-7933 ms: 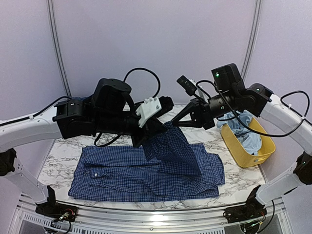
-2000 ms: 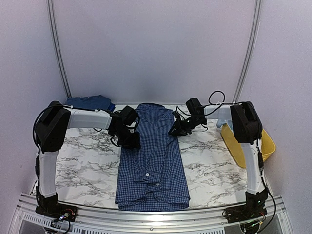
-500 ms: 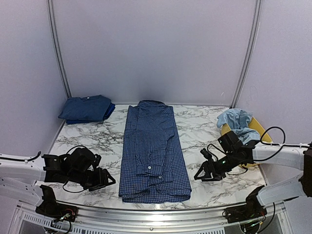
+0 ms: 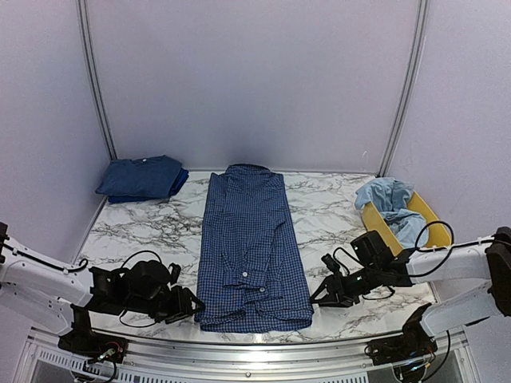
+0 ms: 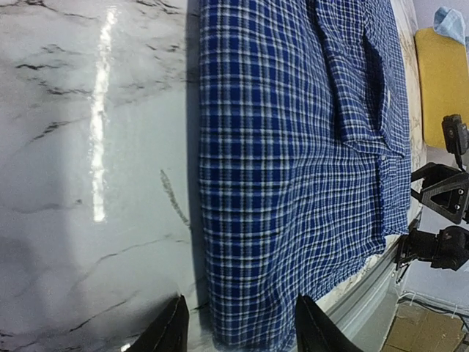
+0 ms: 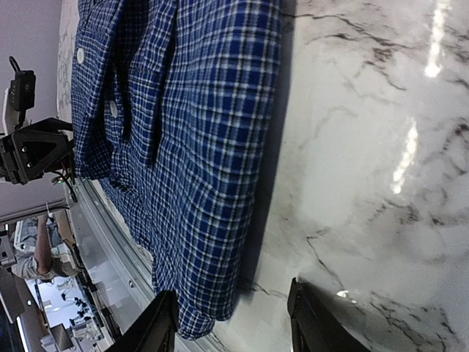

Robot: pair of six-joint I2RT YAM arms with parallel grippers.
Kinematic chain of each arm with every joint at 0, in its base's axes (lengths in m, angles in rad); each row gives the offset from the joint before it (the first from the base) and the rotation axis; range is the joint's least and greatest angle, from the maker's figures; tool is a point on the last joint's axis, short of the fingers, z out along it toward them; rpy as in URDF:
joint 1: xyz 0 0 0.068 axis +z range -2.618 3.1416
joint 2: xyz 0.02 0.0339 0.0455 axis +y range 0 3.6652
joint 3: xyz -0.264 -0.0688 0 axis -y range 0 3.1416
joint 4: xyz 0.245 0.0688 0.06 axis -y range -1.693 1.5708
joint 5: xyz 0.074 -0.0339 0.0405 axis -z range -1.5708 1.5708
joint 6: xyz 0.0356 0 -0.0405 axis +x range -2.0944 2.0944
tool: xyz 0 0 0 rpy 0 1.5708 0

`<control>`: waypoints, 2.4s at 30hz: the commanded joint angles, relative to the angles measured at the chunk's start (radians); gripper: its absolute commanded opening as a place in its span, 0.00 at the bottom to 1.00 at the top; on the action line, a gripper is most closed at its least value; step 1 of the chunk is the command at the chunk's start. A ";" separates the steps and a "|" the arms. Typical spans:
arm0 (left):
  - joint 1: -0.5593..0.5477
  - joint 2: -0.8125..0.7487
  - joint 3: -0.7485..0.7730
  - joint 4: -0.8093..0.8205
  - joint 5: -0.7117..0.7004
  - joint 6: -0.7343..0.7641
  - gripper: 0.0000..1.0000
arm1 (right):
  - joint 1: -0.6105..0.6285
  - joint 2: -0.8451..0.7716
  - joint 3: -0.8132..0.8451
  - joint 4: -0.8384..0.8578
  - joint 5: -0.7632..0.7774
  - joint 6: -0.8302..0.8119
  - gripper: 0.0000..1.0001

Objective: Fold and stack the mixed laundry pile
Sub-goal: Pick up the rectangle-folded T-shirt from the center of the board, then fold the rectangle-folded T-shirt at the center of the board.

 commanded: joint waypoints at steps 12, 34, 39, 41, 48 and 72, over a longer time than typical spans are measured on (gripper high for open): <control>-0.078 0.150 0.075 0.056 -0.014 -0.017 0.31 | 0.178 0.109 -0.023 0.216 0.044 0.145 0.22; -0.016 0.030 0.301 -0.196 0.045 0.066 0.00 | 0.227 0.076 0.310 -0.047 0.048 0.029 0.00; 0.108 0.062 0.366 -0.207 0.082 0.133 0.00 | 0.123 0.127 0.385 -0.056 0.015 -0.045 0.00; 0.150 0.108 0.408 -0.212 0.106 0.172 0.00 | 0.088 0.162 0.420 -0.057 -0.003 -0.070 0.00; 0.346 0.267 0.583 -0.221 0.212 0.299 0.00 | -0.064 0.303 0.572 -0.048 -0.052 -0.136 0.00; 0.702 0.953 1.265 -0.263 0.448 0.418 0.00 | -0.289 1.078 1.428 -0.117 -0.164 -0.160 0.00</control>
